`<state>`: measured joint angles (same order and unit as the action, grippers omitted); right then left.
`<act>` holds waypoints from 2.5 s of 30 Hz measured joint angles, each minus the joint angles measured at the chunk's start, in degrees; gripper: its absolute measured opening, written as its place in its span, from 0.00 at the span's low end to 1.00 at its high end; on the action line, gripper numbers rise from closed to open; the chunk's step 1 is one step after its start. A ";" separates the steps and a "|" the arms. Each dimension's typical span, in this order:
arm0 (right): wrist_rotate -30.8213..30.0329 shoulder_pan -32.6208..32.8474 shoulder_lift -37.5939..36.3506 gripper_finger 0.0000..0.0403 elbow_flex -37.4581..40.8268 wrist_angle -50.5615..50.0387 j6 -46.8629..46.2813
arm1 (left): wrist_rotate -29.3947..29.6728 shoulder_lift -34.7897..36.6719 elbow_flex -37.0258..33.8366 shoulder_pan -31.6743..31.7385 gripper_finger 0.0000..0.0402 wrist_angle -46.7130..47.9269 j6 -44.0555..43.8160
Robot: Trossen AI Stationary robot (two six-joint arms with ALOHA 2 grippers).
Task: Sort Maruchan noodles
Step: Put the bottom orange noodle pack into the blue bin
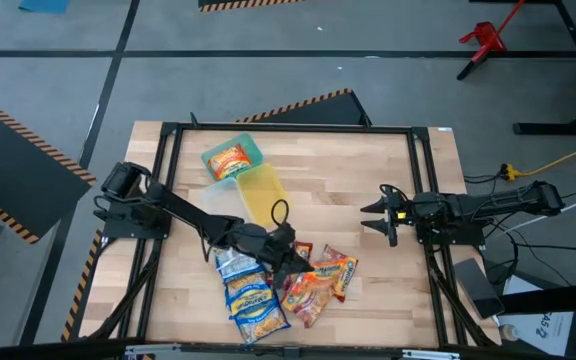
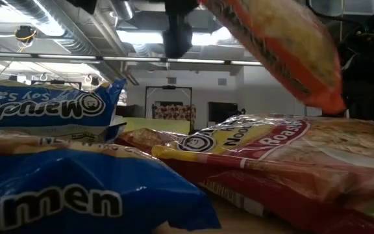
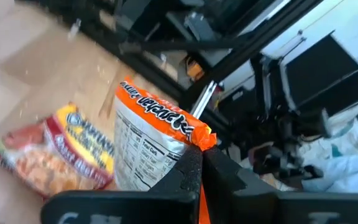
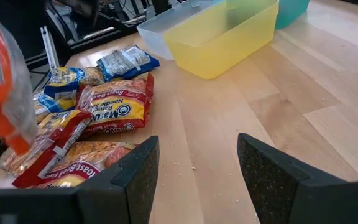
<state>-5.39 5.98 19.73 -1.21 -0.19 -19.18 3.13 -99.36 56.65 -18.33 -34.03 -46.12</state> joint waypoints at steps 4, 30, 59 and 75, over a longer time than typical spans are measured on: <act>0.00 0.01 0.02 0.51 0.00 0.01 -0.01 | 0.57 3.13 -0.03 0.79 0.00 1.09 1.37; -0.11 0.00 0.02 0.51 0.00 0.02 -0.04 | 23.66 39.29 -0.01 21.83 0.00 57.10 7.20; -0.14 0.00 0.01 0.51 0.00 0.03 -0.50 | -1.38 52.57 -27.58 59.02 0.00 35.36 -1.83; -0.13 0.00 0.02 0.51 0.00 0.02 -0.50 | -0.22 52.51 -34.23 59.59 0.00 32.94 -4.21</act>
<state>-5.52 5.98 19.75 -1.21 -0.16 -19.68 2.91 -46.85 22.42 41.25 -1.10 -50.33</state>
